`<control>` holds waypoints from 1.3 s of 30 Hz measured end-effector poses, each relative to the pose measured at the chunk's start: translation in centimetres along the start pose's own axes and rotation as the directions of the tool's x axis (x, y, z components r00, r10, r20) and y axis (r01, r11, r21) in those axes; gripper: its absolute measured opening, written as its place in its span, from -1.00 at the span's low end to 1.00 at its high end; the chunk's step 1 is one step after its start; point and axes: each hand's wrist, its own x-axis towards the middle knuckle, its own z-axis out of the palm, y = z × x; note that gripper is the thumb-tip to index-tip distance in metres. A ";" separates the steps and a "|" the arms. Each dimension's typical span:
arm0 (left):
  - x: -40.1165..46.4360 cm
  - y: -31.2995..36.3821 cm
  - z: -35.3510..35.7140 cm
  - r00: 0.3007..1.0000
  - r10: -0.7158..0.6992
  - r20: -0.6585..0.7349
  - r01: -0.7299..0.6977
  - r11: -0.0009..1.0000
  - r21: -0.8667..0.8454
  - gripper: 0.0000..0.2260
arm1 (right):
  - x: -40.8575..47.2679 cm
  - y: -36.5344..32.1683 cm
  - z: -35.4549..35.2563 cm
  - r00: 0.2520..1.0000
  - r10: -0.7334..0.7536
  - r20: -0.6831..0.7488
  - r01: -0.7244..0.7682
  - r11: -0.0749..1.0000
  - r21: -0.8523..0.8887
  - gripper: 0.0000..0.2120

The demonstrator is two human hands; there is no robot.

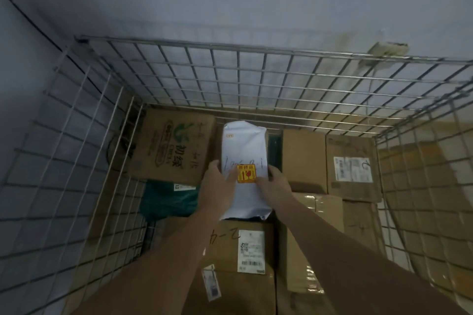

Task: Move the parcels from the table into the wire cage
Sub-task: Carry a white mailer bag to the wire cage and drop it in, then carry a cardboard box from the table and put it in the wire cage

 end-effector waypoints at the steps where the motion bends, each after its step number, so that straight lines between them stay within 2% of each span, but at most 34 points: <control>1: 0.7 -0.6 0.3 1.000 0.030 -0.009 -0.030 1.000 0.004 -0.70 | 0.6 -0.2 0.6 0.999 -0.018 -0.028 0.018 1.000 -0.002 -0.67; 2: 1.2 -1.2 0.5 0.995 0.092 -0.032 -0.089 0.993 0.082 -0.70 | 1.6 -0.2 1.2 0.997 -0.037 -0.061 0.037 0.999 -0.007 -0.70; 3: 1.6 -1.7 0.7 0.984 0.170 -0.056 -0.153 0.961 0.231 -0.70 | 2.3 -0.3 1.8 0.994 -0.053 -0.095 0.052 0.999 -0.014 -0.70; 5: 2.5 -2.9 0.8 0.944 0.326 -0.055 -0.250 0.812 0.528 -0.70 | 3.1 -0.7 3.3 0.988 -0.061 -0.144 0.056 0.998 -0.041 -0.72; 8: 3.6 -3.8 0.9 0.934 0.354 0.042 -0.270 0.627 0.731 -0.61 | 4.2 -0.8 5.2 0.980 -0.067 -0.185 0.048 0.993 -0.104 -0.80; 11: 4.6 -3.4 1.0 0.942 0.285 0.176 -0.313 0.567 0.762 -0.54 | 4.5 -1.0 5.0 0.986 -0.081 -0.149 0.051 0.979 -0.198 -0.73; 15: 3.8 -1.7 -1.3 0.938 0.140 0.317 -0.324 0.676 0.661 -0.51 | 1.7 -3.5 2.2 0.995 -0.096 0.020 0.095 0.900 -0.425 -0.55; 19: -0.6 3.6 -8.5 0.948 0.173 0.269 -0.308 0.717 0.625 -0.50 | -5.6 -10.7 -2.1 0.973 -0.200 0.117 0.229 0.758 -0.610 -0.43; 22: -5.4 11.0 -16.7 0.951 0.226 0.212 -0.310 0.660 0.685 -0.30 | -13.7 -20.1 -5.7 0.930 -0.306 0.203 0.346 0.550 -0.760 -0.33; 25: -12.0 20.6 -25.9 0.944 0.312 0.110 -0.289 0.611 0.737 -0.28 | -24.1 -30.8 -9.3 0.860 -0.426 0.280 0.413 0.261 -0.872 -0.22; 28: -21.2 29.3 -34.8 0.933 0.361 0.005 -0.249 0.633 0.733 -0.22 | -34.9 -39.3 -12.0 0.770 -0.535 0.348 0.443 0.056 -0.895 -0.17; 30: -28.2 33.4 -39.8 0.909 0.400 -0.114 -0.199 0.659 0.726 -0.19 | -42.3 -44.0 -13.5 0.688 -0.616 0.383 0.470 -0.023 -0.882 -0.14; 33: -39.2 36.8 -46.2 0.839 0.461 -0.289 -0.116 0.670 0.733 -0.19 | -53.2 -49.0 -15.1 0.548 -0.704 0.451 0.529 -0.126 -0.839 -0.15; 36: -49.7 37.1 -50.8 0.782 0.441 -0.440 -0.004 0.710 0.704 -0.21 | -62.6 -51.3 -15.2 0.420 -0.744 0.519 0.574 -0.225 -0.787 -0.18; 39: -59.2 34.4 -53.6 0.733 0.370 -0.571 0.119 0.757 0.643 -0.22 | -70.6 -51.3 -13.2 0.319 -0.740 0.592 0.626 -0.304 -0.718 -0.22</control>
